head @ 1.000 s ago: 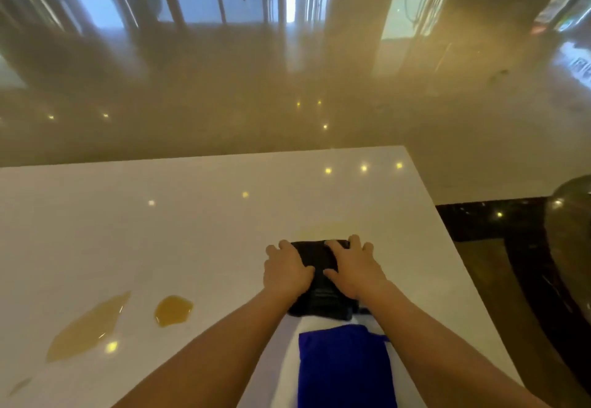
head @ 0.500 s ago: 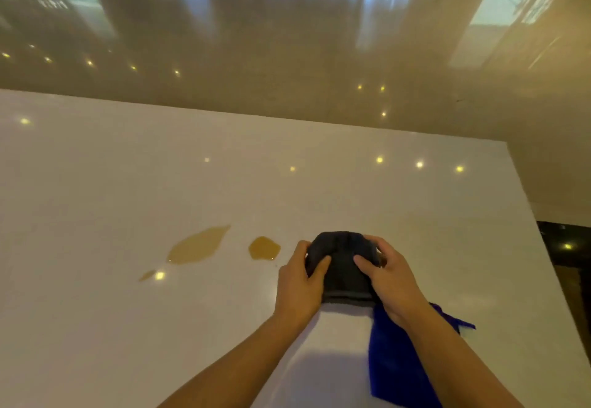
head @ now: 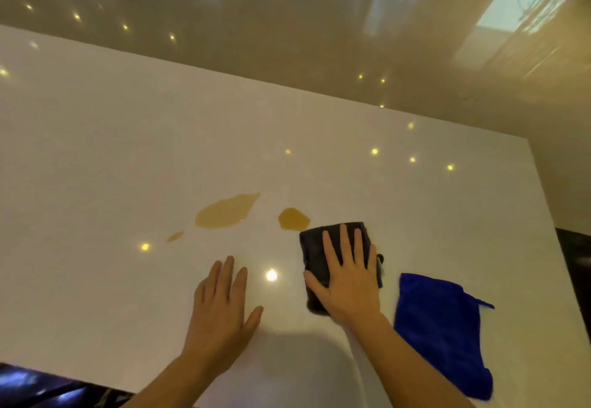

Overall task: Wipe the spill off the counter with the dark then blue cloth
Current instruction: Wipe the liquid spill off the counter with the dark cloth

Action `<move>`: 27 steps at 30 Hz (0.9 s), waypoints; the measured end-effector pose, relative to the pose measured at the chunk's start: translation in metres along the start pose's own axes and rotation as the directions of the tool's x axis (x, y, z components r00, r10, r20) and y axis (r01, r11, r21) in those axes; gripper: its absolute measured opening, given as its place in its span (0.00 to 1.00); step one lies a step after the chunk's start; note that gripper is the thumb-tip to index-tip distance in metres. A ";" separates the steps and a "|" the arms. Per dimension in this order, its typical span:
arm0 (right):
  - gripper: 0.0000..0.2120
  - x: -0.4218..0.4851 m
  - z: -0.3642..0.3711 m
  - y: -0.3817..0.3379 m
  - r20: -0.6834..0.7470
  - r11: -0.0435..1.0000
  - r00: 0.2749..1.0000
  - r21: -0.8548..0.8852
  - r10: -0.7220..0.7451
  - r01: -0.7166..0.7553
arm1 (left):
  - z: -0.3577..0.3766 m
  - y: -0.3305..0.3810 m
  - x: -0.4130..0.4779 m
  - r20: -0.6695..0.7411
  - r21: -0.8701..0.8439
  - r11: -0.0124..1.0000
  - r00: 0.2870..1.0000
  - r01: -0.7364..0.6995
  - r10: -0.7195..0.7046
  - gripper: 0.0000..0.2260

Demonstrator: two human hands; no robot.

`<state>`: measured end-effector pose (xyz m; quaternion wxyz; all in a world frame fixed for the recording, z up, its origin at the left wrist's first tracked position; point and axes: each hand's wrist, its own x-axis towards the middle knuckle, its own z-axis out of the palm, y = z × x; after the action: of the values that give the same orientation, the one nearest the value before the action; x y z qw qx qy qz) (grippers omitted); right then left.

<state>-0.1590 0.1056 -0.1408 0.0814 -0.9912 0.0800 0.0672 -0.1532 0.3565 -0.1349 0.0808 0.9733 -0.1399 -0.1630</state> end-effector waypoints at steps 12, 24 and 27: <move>0.31 -0.076 0.020 -0.055 0.090 0.997 0.994 0.046 0.059 -0.064 | 0.005 -0.017 -0.004 0.037 0.084 0.990 0.993 -0.115 0.112 0.35; 0.22 0.048 -0.057 -0.082 0.237 0.201 0.913 0.928 0.331 -0.314 | -0.023 -0.107 0.020 -0.221 -0.198 0.876 0.850 0.441 -0.478 0.38; 0.36 0.065 -0.031 -0.087 0.231 0.844 0.968 0.497 0.097 -0.203 | -0.011 -0.107 0.024 -0.143 -0.129 0.869 0.858 0.477 -0.493 0.44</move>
<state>-0.0769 0.1752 -0.1072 0.3462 -0.9119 0.1642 0.1469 -0.1014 0.4521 -0.1530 0.0922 0.9828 0.1246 -0.1000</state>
